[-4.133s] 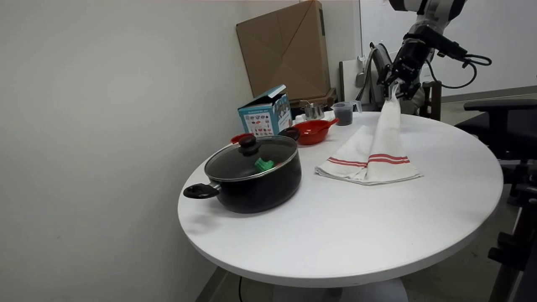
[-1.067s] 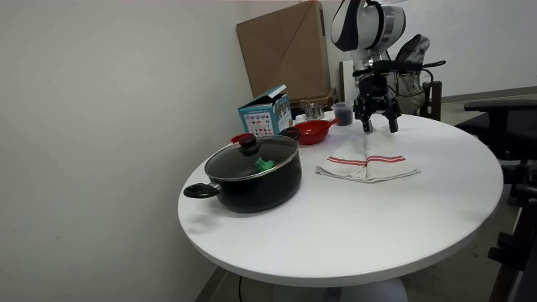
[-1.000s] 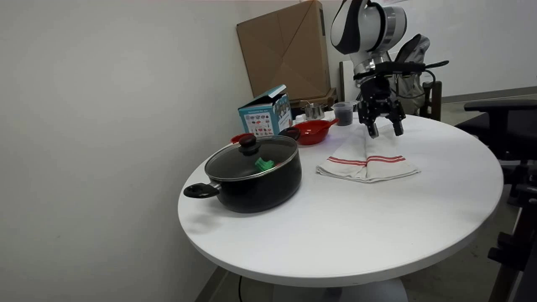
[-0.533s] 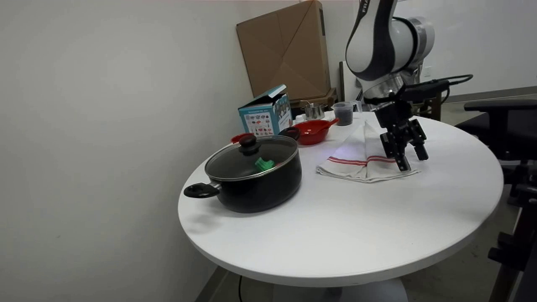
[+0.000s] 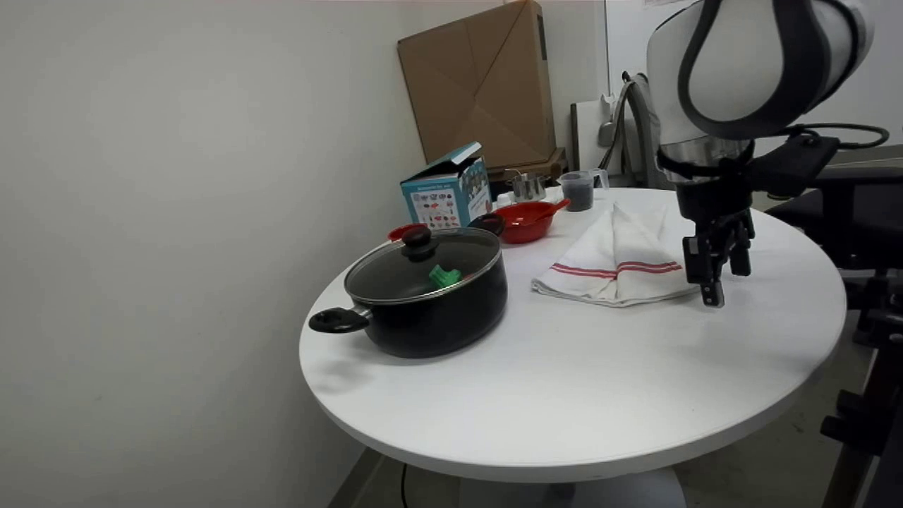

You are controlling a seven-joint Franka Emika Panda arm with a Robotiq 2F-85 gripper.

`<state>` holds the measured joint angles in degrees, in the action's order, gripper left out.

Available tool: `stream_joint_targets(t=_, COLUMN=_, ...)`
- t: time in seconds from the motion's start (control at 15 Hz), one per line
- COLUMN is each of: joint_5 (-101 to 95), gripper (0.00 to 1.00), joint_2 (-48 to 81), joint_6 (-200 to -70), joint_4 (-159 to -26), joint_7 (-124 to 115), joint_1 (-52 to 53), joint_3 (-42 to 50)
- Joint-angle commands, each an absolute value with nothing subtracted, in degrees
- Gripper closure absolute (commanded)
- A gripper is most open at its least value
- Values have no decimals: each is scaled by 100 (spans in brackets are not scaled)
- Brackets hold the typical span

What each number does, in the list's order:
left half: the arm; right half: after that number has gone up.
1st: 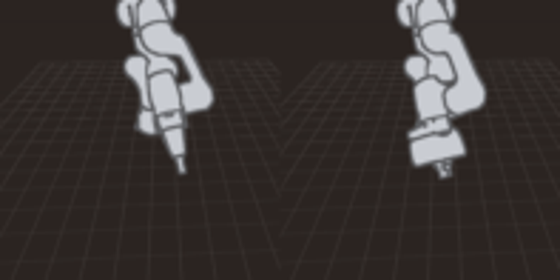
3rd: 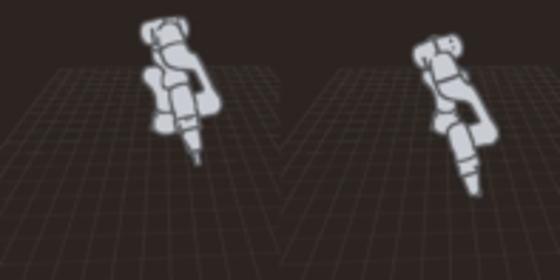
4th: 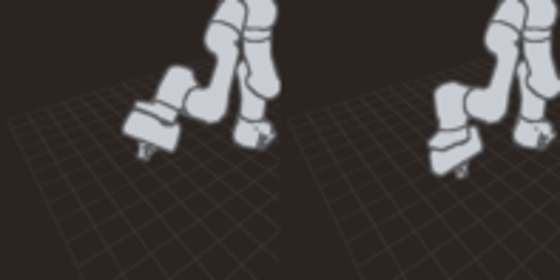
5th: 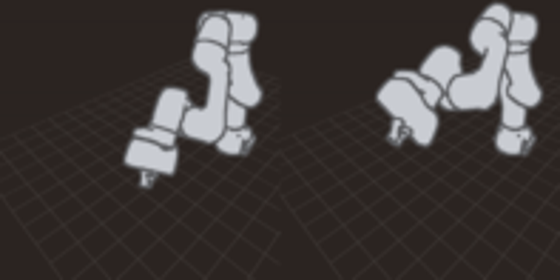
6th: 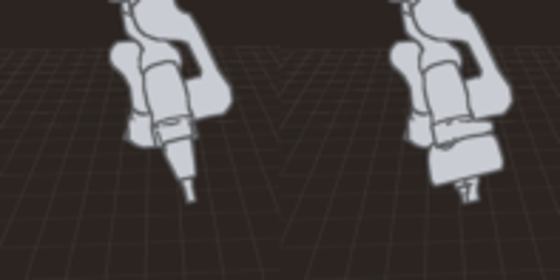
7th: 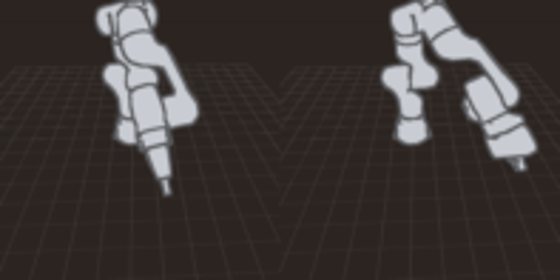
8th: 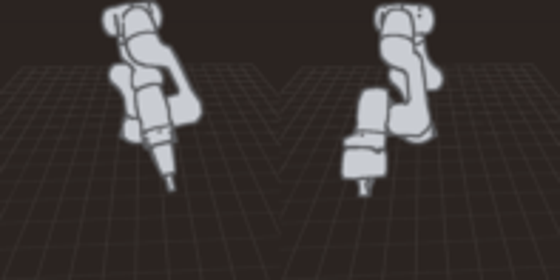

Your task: Fold the towel on the table

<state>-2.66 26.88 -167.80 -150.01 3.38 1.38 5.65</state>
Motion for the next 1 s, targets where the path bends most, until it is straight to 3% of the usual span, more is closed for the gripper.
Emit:
stream_joint_targets(t=0.0, joint_5=-476, gripper=0, joint_2=2065, joint_6=-17568, joint_4=-15757, joint_7=2, joint_1=459, joint_3=1017)
stream_joint_targets(t=0.2, joint_5=-327, gripper=0, joint_2=1854, joint_6=-17832, joint_4=-15950, joint_7=178, joint_1=221, joint_3=974)
stream_joint_targets(t=0.67, joint_5=482, gripper=0, joint_2=2093, joint_6=-17346, joint_4=-15452, joint_7=1318, joint_1=-2705, joint_3=-1846)
stream_joint_targets(t=0.93, joint_5=861, gripper=0, joint_2=2254, joint_6=-17014, joint_4=-15215, joint_7=1819, joint_1=-3359, joint_3=-2257)
